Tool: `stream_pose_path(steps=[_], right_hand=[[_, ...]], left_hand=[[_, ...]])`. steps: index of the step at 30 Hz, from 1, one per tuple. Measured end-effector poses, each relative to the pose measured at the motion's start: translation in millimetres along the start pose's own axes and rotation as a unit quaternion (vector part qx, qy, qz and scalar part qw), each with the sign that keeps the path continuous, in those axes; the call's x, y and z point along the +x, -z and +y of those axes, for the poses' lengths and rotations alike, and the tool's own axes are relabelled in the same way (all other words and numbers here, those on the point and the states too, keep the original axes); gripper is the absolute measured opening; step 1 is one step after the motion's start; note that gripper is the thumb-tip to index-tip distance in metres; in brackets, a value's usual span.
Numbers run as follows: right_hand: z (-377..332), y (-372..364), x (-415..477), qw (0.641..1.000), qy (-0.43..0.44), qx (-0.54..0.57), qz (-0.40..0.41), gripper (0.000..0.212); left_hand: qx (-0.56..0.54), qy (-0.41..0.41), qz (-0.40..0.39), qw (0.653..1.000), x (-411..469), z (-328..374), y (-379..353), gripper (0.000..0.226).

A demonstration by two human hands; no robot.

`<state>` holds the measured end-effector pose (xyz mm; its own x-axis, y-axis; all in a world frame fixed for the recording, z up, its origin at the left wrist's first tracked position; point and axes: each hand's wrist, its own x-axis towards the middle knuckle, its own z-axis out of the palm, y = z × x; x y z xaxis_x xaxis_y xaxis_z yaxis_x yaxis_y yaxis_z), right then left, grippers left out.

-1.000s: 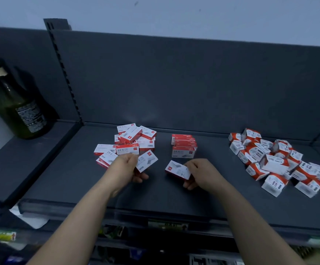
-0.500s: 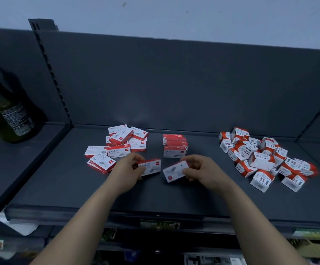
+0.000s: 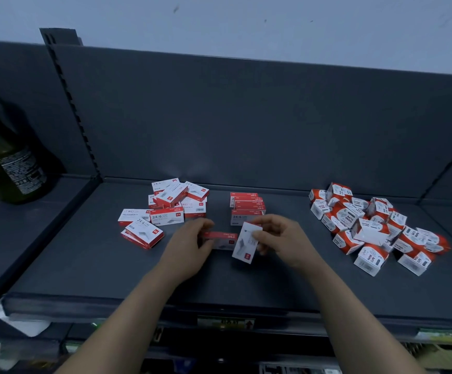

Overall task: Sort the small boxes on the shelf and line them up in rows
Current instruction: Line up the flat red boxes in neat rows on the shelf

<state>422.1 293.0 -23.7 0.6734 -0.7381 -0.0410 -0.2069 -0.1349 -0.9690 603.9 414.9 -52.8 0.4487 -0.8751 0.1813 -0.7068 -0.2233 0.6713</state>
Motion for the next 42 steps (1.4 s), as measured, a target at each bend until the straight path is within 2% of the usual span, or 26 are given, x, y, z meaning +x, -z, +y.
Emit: stream_pose_path(steps=[4,6,9,12,16,24,28,31,42], right_hand=[[2,-8,0,0.996,-0.008,0.08,0.03,0.017],[-2,-8,0,0.992,-0.006,0.125,0.027,0.021],[-10,-7,0,0.992,0.012,0.123,0.009,0.022],[-11,-6,2,0.997,0.037,0.053,0.042,0.015],[-7,-6,4,0.995,0.035,0.06,0.075,0.011],[-10,-9,3,0.996,0.063,0.059,0.028,0.014],[-10,-10,6,0.991,0.031,0.128,0.032,0.015],[-7,-9,5,0.986,0.013,0.165,0.021,0.018],[-12,-12,2,0.99,0.009,0.112,0.091,0.015]], left_hand=[[0.008,-0.053,0.023,0.998,-3,16,1,0.064],[0.022,-0.081,0.009,0.996,-3,26,0,0.068],[0.028,-0.103,-0.023,0.994,-1,38,-1,0.06],[0.014,-0.101,-0.027,0.994,1,39,-2,0.058],[-0.009,-0.097,-0.027,0.995,2,38,1,0.054],[-0.047,-0.083,-0.038,0.995,-2,37,4,0.058],[-0.115,-0.061,-0.026,0.991,-6,39,8,0.053],[-0.119,-0.056,-0.031,0.991,-6,37,9,0.054],[-0.079,-0.073,-0.027,0.994,-7,42,8,0.059]])
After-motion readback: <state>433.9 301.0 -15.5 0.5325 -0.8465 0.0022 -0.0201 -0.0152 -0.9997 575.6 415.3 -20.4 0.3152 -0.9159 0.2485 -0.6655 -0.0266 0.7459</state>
